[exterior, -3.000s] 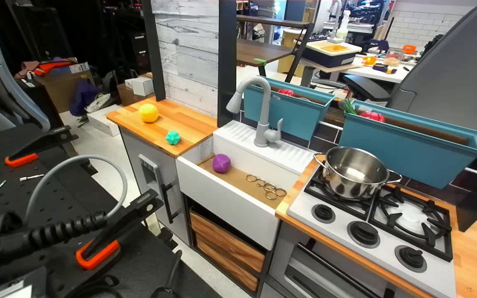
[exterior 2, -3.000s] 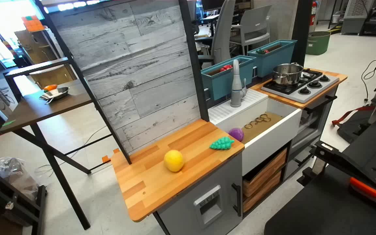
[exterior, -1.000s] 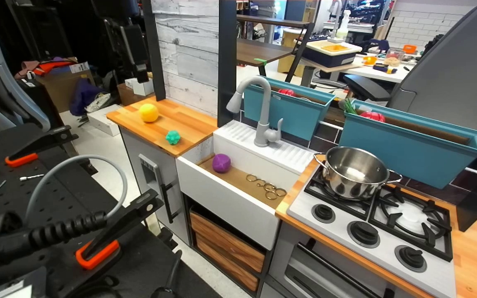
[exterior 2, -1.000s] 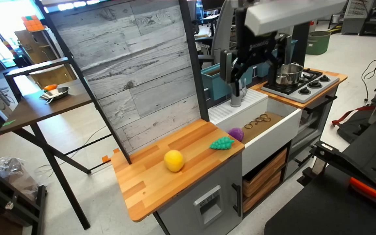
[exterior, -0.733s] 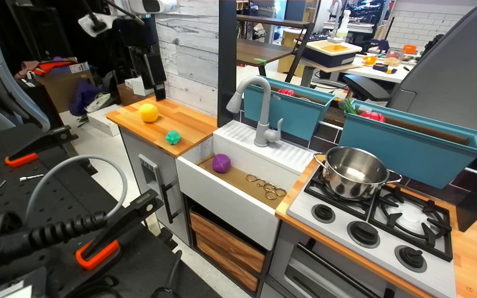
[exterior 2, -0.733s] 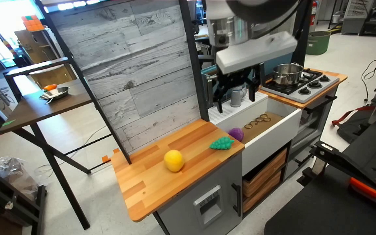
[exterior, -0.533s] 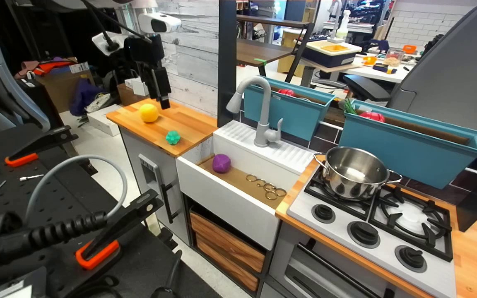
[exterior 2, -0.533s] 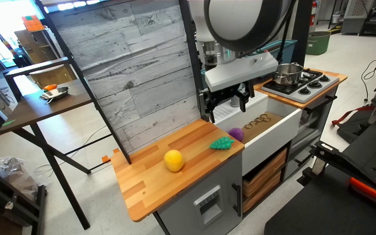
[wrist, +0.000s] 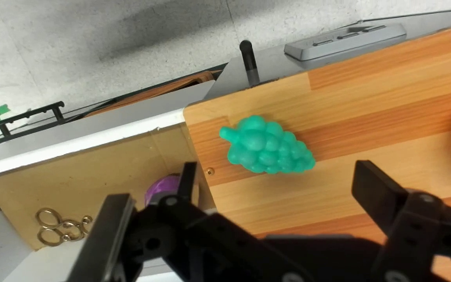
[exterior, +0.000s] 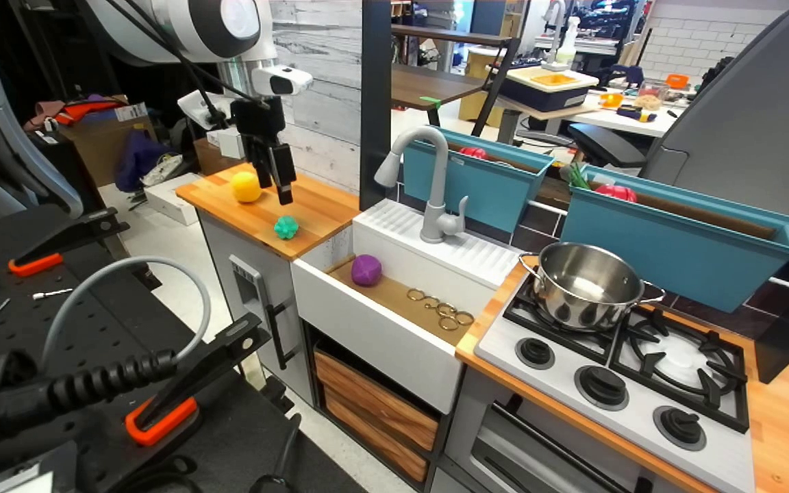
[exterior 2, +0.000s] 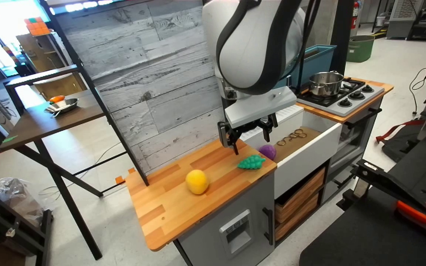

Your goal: Move the green grapes backwards

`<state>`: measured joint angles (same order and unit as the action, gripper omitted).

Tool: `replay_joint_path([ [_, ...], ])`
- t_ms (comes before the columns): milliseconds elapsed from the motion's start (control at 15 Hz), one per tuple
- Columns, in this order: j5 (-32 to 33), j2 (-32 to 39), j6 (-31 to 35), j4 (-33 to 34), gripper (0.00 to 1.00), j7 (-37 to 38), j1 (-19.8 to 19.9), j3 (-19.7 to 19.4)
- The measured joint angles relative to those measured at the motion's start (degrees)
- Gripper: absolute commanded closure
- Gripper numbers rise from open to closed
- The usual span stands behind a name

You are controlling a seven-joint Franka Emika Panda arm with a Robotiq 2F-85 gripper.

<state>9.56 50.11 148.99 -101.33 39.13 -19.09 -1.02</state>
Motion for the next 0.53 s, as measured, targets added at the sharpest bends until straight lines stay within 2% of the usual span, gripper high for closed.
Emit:
replay_joint_path([
  [133,0.0,2.2,-0.5,2.0,0.0,-2.4,-0.1,0.1],
  [533,0.4,6.4,-3.5,7.3,0.0,-15.7,-0.5,0.5],
])
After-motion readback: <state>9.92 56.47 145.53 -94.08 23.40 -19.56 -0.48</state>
